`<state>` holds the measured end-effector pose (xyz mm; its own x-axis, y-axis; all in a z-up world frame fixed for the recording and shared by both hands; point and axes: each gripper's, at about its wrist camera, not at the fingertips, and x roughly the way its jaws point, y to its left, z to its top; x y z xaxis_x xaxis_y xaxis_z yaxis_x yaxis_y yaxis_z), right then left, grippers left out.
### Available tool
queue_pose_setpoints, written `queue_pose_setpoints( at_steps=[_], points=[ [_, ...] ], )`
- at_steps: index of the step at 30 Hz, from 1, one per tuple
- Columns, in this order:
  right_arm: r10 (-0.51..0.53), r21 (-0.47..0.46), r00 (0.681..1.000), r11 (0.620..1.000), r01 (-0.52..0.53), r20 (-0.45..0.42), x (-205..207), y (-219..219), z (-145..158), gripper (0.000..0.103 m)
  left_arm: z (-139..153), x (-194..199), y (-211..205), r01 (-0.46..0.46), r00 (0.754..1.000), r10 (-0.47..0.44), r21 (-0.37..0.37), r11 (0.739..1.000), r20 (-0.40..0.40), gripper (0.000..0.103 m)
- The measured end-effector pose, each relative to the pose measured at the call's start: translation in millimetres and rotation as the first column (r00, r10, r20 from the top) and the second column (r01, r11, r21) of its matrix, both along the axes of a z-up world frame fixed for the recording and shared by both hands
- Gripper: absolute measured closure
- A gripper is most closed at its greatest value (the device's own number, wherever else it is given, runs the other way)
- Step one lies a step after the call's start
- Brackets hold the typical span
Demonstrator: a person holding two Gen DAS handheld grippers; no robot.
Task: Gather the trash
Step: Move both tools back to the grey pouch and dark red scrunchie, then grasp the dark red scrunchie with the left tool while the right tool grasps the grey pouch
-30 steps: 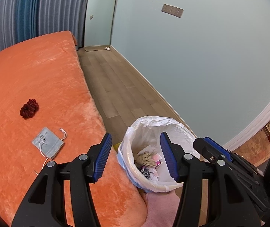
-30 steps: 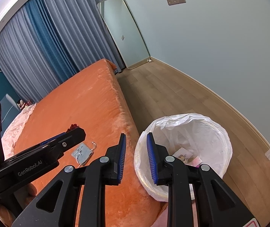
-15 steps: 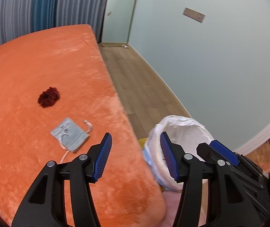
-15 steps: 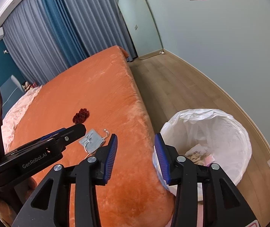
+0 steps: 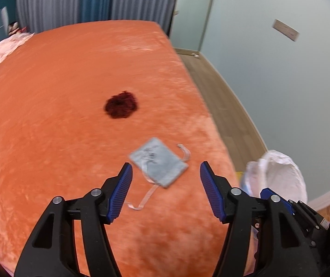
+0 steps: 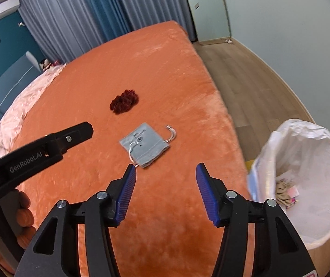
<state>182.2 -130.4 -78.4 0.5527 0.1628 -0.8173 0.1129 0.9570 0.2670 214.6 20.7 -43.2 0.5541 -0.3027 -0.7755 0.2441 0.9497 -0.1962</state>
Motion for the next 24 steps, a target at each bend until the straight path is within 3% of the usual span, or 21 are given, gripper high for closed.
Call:
queue_pose_setpoints(
  at_steps=[8, 19, 24],
  points=[
    [0.046, 0.031, 0.997, 0.999, -0.044, -0.061, 50.8, 30.3, -42.6, 0.050, -34.1, 50.8, 45.7, -0.085, 0.996, 0.087, 0.060, 0.995, -0.026, 0.031],
    [0.026, 0.055, 0.990, 0.998, -0.019, -0.140, 108.3, 39.3, -104.4, 0.050, -77.2, 161.7, 48.2, -0.115, 0.992, 0.118, 0.074, 0.991, -0.047, 0.026],
    [0.017, 0.076, 0.988, 0.997, -0.005, -0.153, 114.8, 34.1, -118.1, 0.065, -108.7, 211.8, 41.6, -0.132, 0.987, 0.139, 0.077, 0.988, -0.080, 0.027]
  ],
)
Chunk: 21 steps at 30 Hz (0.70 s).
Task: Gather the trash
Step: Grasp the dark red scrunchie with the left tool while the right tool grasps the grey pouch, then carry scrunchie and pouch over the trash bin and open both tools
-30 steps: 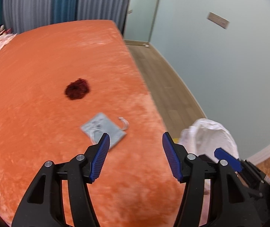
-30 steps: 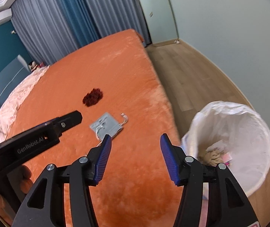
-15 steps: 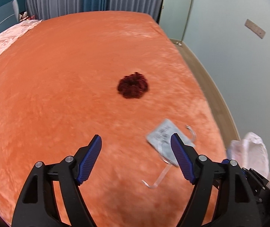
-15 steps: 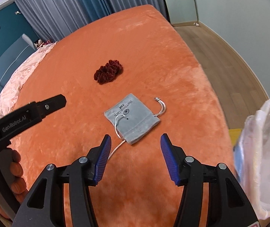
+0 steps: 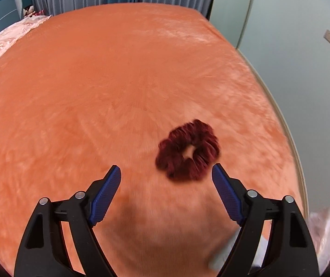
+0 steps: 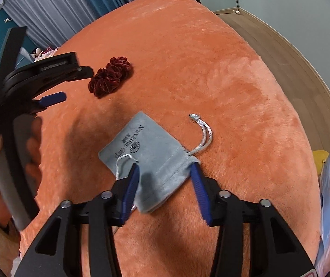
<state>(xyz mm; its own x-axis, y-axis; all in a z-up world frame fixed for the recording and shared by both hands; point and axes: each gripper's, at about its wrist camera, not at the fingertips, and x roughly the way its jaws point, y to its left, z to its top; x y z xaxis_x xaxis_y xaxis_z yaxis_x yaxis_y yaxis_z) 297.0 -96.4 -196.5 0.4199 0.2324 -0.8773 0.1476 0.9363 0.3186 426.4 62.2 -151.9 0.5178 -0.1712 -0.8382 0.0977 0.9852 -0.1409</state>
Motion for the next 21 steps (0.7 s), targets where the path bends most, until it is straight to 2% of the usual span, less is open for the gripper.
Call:
queue_pose_setpoints(
  at_steps=[1, 3, 6, 9, 10, 14, 18, 21],
  points=[
    [0.001, -0.003, 1.000, 1.000, -0.001, 0.001, -0.3, -0.1, -0.9, 0.073, -5.5, 6.7, -1.6, 0.000, 1.000, 0.000, 0.000, 1.000, -0.009, 0.029],
    [0.010, 0.002, 1.000, 1.000, -0.010, 0.004, -0.2, 0.6, -3.2, 0.080, -15.3, 17.8, -2.7, -0.002, 1.000, 0.002, 0.000, 1.000, -0.023, 0.036],
    [0.012, 0.000, 1.000, 1.000, -0.012, 0.007, 0.5, 4.1, -6.7, 0.084, -32.2, 32.3, -5.1, 0.003, 0.998, -0.004, -0.018, 1.000, -0.062, 0.050],
    [0.022, -0.005, 1.000, 1.000, -0.022, 0.017, -0.4, 7.5, -8.0, 0.092, -36.4, 34.6, -10.8, 0.024, 0.999, -0.024, 0.000, 1.000, -0.047, 0.070],
    [0.026, -0.002, 0.999, 1.000, -0.026, 0.020, -0.8, 8.3, -7.6, 0.093, -36.0, 33.5, -12.8, 0.038, 0.998, -0.038, -0.004, 0.999, -0.047, 0.081],
    [0.031, 0.002, 0.999, 1.000, -0.031, 0.044, -3.4, 11.9, 2.6, 0.094, -23.2, 18.7, -19.2, 0.064, 0.998, -0.064, 0.012, 0.998, -0.025, 0.087],
    [0.033, 0.011, 0.994, 0.999, -0.034, 0.102, -13.0, 7.2, 32.6, 0.095, 2.1, -7.5, -29.6, 0.097, 0.995, -0.097, 0.000, 0.995, 0.003, 0.088],
    [0.015, 0.012, 0.988, 1.000, -0.017, 0.153, -24.3, -3.6, 60.4, 0.095, 32.1, -37.1, -42.1, 0.133, 0.990, -0.132, -0.008, 0.991, 0.044, 0.089]
  ],
)
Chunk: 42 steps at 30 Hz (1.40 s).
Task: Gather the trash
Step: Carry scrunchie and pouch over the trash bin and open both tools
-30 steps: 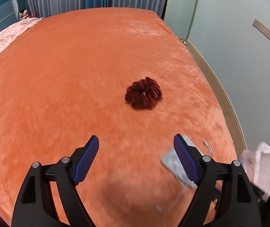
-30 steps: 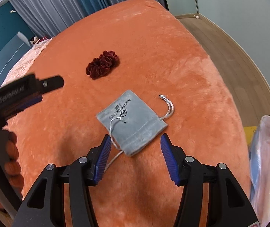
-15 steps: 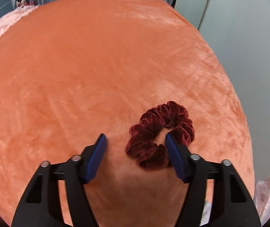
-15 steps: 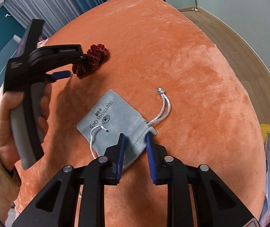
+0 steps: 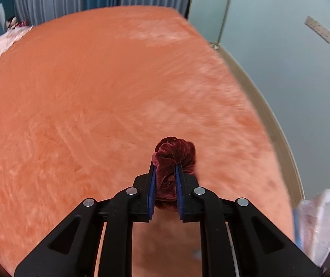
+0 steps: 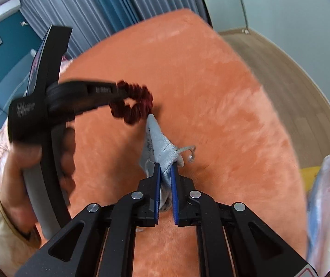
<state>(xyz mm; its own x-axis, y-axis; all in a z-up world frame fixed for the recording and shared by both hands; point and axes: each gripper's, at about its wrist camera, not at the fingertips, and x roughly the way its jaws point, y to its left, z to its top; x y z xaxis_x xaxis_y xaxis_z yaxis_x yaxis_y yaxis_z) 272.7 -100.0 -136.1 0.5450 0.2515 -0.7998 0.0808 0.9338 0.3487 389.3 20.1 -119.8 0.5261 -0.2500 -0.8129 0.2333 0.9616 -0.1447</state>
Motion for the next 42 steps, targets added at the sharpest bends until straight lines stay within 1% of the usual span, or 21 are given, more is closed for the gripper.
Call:
queue_pose_setpoints(
  at_steps=[3, 4, 8, 13, 16, 18, 23, 27, 33, 37, 41, 42],
  points=[
    [-0.037, 0.001, 0.998, 0.999, 0.037, 0.057, -17.4, -19.0, 30.4, 0.095, 26.4, -28.8, -11.9, 0.033, 0.999, -0.033, -0.003, 0.999, 0.034, 0.089],
    [-0.052, 0.001, 0.996, 0.999, 0.052, 0.075, -24.2, -26.7, 40.6, 0.095, 39.4, -42.5, -18.2, 0.048, 0.998, -0.047, -0.015, 0.999, 0.045, 0.089],
    [-0.118, -0.003, 0.982, 0.993, 0.120, 0.145, -55.5, -60.5, 80.6, 0.095, 73.9, -77.5, -37.8, 0.095, 0.993, -0.091, -0.049, 0.994, 0.078, 0.089],
    [-0.220, -0.012, 0.950, 0.974, 0.228, 0.220, -102.4, -110.5, 122.6, 0.095, 115.3, -131.7, -78.2, 0.177, 0.977, -0.165, -0.087, 0.980, 0.137, 0.089],
    [-0.279, -0.011, 0.927, 0.957, 0.291, 0.250, -131.4, -138.7, 139.5, 0.095, 133.7, -162.7, -104.1, 0.231, 0.964, -0.214, -0.101, 0.968, 0.157, 0.089],
    [-0.322, -0.005, 0.910, 0.942, 0.335, 0.261, -149.1, -159.0, 147.4, 0.095, 140.8, -175.9, -118.6, 0.261, 0.956, -0.242, -0.107, 0.959, 0.163, 0.089],
    [-0.420, 0.015, 0.867, 0.902, 0.432, 0.270, -195.5, -200.4, 154.2, 0.095, 153.9, -214.8, -165.6, 0.352, 0.927, -0.331, -0.110, 0.930, 0.175, 0.089],
    [-0.470, 0.029, 0.843, 0.877, 0.479, 0.261, -222.8, -221.5, 151.3, 0.095, 156.0, -241.7, -200.5, 0.418, 0.901, -0.399, -0.098, 0.903, 0.170, 0.088],
    [-0.511, 0.041, 0.825, 0.855, 0.517, 0.243, -244.8, -238.0, 142.3, 0.094, 148.1, -267.4, -235.5, 0.484, 0.869, -0.470, -0.078, 0.871, 0.154, 0.088],
    [-0.534, 0.054, 0.813, 0.842, 0.537, 0.232, -251.7, -244.7, 136.3, 0.094, 143.0, -279.7, -251.4, 0.511, 0.854, -0.499, -0.061, 0.857, 0.145, 0.088],
    [-0.538, 0.060, 0.813, 0.840, 0.539, 0.224, -255.1, -248.4, 132.5, 0.094, 137.6, -281.0, -256.8, 0.518, 0.851, -0.508, -0.058, 0.853, 0.133, 0.085],
    [-0.534, 0.063, 0.817, 0.843, 0.534, 0.219, -254.9, -247.9, 131.6, 0.092, 136.4, -282.5, -258.2, 0.517, 0.852, -0.507, -0.057, 0.854, 0.132, 0.085]
  ],
)
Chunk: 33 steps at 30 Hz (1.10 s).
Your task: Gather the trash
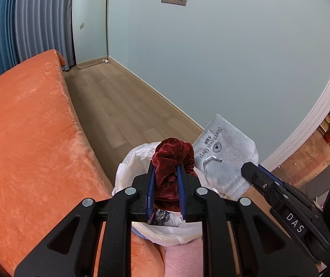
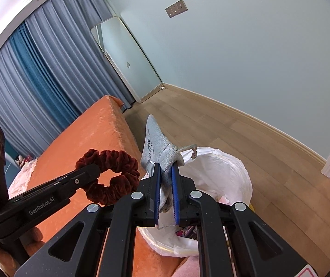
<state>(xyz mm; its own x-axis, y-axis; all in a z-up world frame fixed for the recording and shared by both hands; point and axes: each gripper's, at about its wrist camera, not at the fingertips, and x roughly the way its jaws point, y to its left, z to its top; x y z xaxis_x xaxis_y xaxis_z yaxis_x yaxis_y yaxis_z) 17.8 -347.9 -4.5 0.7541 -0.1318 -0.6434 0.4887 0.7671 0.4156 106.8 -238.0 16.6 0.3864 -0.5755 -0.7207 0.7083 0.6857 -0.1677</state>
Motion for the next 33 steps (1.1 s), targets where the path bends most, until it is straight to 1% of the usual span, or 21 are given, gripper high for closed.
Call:
queue_pose_setpoints(
  at_steps=[1, 2, 3, 6, 8, 9, 10, 14, 16, 20, 22, 24, 26, 27, 28, 31, 33],
  points=[
    [0.009, 0.005, 1.000, 1.000, -0.009, -0.004, 1.0, 0.5, -1.3, 0.088, -2.2, -0.8, -0.4, -0.006, 1.000, 0.006, 0.007, 1.000, 0.002, 0.075],
    [0.016, 0.007, 1.000, 1.000, -0.016, -0.013, 3.0, 1.1, -3.1, 0.088, -5.7, 1.4, 0.1, -0.014, 1.000, 0.014, 0.013, 1.000, 0.006, 0.058],
    [0.024, 0.005, 0.999, 1.000, -0.024, -0.023, 7.0, 1.9, -5.1, 0.087, -7.1, 0.3, 1.8, -0.032, 0.999, 0.031, 0.015, 0.999, 0.022, 0.055],
    [0.035, 0.005, 0.998, 0.999, -0.034, -0.049, 11.6, 3.9, -12.1, 0.087, -10.6, -3.7, 4.5, -0.040, 0.999, 0.039, 0.031, 0.999, 0.036, 0.054],
    [0.035, 0.006, 0.998, 0.999, -0.035, -0.051, 12.3, 4.2, -12.1, 0.081, -13.2, -3.8, 7.0, -0.051, 0.998, 0.050, 0.040, 0.998, 0.035, 0.054],
    [0.036, -0.001, 0.998, 0.999, -0.037, -0.052, 12.4, 5.3, -11.2, 0.073, -13.9, -3.6, 8.3, -0.057, 0.998, 0.055, 0.043, 0.997, 0.035, 0.054],
    [0.039, -0.009, 0.998, 0.999, -0.040, -0.054, 12.6, 5.8, -10.1, 0.070, -14.8, -2.9, 10.4, -0.063, 0.998, 0.061, 0.045, 0.997, 0.035, 0.054],
    [0.059, -0.054, 0.994, 0.996, -0.064, -0.088, 14.6, 12.5, -4.2, 0.068, -14.7, -4.1, 18.4, -0.085, 0.996, 0.082, 0.055, 0.995, 0.044, 0.053],
    [0.068, -0.066, 0.992, 0.995, -0.076, -0.104, 15.6, 13.7, -3.2, 0.063, -15.6, -4.7, 23.0, -0.099, 0.994, 0.096, 0.060, 0.993, 0.045, 0.050],
    [0.086, -0.098, 0.985, 0.990, -0.101, -0.146, 17.0, 19.2, -1.1, 0.060, -17.5, -7.2, 33.0, -0.124, 0.991, 0.120, 0.071, 0.990, 0.051, 0.048],
    [0.096, -0.107, 0.981, 0.988, -0.115, -0.168, 17.2, 22.2, -1.2, 0.056, -18.4, -9.3, 37.9, -0.132, 0.990, 0.129, 0.080, 0.988, 0.052, 0.047],
    [0.103, -0.119, 0.976, 0.985, -0.128, -0.191, 15.9, 26.3, -1.9, 0.054, -20.4, -10.0, 42.0, -0.142, 0.989, 0.138, 0.094, 0.985, 0.048, 0.043],
    [0.104, -0.136, 0.970, 0.981, -0.136, -0.218, 15.0, 29.3, -2.4, 0.054, -23.4, -11.0, 46.5, -0.152, 0.988, 0.148, 0.113, 0.982, 0.043, 0.037],
    [0.110, -0.140, 0.967, 0.979, -0.145, -0.231, 14.9, 30.9, -2.6, 0.052, -25.0, -11.7, 48.4, -0.155, 0.988, 0.151, 0.120, 0.981, 0.041, 0.036],
    [0.116, -0.142, 0.963, 0.978, -0.154, -0.243, 14.8, 32.3, -3.2, 0.048, -27.2, -12.1, 51.2, -0.167, 0.986, 0.163, 0.136, 0.976, 0.040, 0.034],
    [0.134, -0.146, 0.952, 0.973, -0.179, -0.274, 13.8, 38.1, -4.3, 0.038, -31.3, -13.0, 56.8, -0.173, 0.985, 0.172, 0.160, 0.972, 0.020, 0.032],
    [0.147, -0.148, 0.944, 0.969, -0.197, -0.294, 13.3, 42.9, -4.3, 0.035, -34.4, -13.6, 60.1, -0.175, 0.984, 0.177, 0.181, 0.968, 0.004, 0.027]
  ],
)
